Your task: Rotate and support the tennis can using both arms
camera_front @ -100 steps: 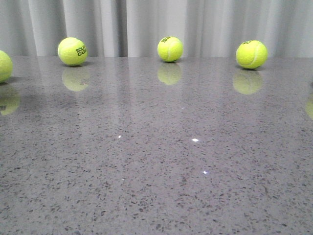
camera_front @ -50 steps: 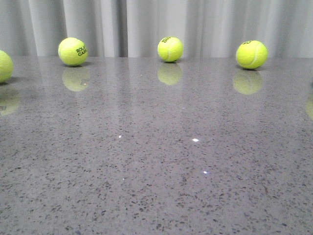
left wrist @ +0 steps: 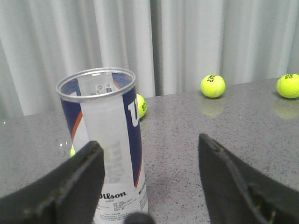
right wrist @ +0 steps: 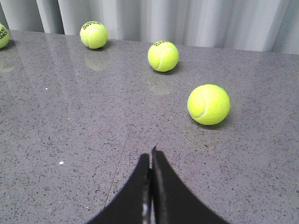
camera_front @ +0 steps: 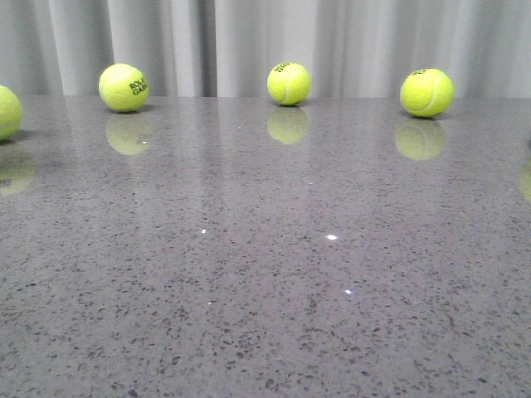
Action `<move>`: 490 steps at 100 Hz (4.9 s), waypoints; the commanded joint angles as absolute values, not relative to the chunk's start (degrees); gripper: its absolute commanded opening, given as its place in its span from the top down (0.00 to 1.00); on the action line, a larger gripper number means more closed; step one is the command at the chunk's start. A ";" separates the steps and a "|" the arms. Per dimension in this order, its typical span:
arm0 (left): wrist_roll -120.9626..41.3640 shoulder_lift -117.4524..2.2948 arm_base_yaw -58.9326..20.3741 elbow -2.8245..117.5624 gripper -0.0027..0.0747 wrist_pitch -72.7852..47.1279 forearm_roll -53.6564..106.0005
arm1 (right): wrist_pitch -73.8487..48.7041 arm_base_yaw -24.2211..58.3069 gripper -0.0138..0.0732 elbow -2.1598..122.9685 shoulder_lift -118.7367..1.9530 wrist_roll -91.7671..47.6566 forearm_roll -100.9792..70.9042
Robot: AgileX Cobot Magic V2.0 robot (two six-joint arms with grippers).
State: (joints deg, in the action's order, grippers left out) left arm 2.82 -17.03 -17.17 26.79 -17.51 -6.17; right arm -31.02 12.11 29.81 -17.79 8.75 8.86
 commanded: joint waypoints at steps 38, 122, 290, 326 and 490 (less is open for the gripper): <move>3.61 -16.21 -17.37 24.79 0.99 -11.01 -5.00 | -26.43 11.67 0.92 31.29 -17.97 8.74 9.73; 3.61 -15.96 -17.37 23.64 0.99 -7.62 -7.04 | -26.38 11.67 0.92 31.29 -17.97 8.74 9.73; 3.61 2.47 -4.80 -2.57 0.99 1.78 -6.21 | -26.37 11.67 0.92 31.29 -17.97 8.74 9.73; 3.61 2.47 -4.80 -2.57 0.99 1.78 -6.21 | -25.84 11.67 0.92 31.05 -17.91 8.74 9.73; 3.61 2.47 -4.80 -2.57 0.99 1.78 -6.21 | 9.99 1.45 0.92 -0.43 1.63 8.74 1.63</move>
State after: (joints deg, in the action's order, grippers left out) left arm 3.08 0.23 -5.03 0.18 -2.78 -6.20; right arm 5.02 1.70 -1.57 0.56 8.75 1.54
